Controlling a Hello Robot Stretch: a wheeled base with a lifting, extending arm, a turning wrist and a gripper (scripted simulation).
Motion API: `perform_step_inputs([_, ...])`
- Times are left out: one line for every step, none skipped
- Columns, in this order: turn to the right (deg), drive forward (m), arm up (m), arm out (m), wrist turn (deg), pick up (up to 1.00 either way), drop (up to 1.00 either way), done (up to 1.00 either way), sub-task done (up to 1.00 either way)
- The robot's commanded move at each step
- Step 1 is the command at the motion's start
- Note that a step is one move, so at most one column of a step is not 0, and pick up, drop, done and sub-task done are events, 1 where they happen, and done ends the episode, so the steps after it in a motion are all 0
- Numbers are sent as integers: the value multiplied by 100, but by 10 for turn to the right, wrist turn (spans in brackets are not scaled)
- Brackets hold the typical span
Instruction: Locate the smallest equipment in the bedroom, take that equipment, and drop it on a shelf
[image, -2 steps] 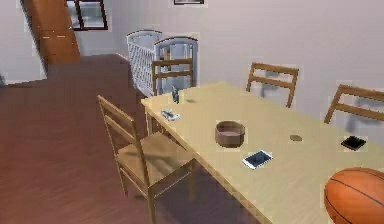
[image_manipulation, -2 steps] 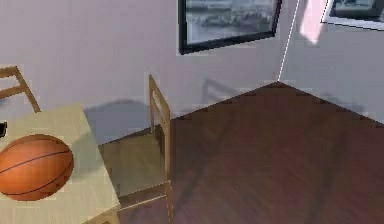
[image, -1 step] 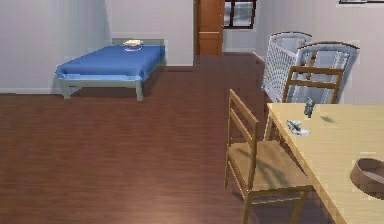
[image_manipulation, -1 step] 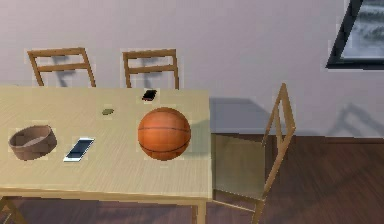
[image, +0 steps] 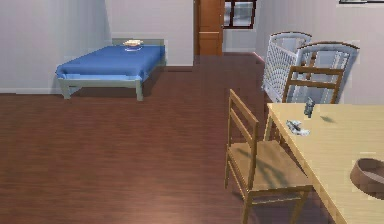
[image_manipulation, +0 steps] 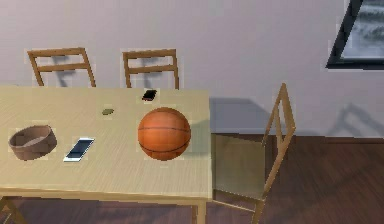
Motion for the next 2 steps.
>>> perform_step_inputs([0, 0, 38, 0, 0, 0, 0, 0, 0])
perform_step_inputs([0, 0, 0, 34, 0, 0, 0, 0, 0])
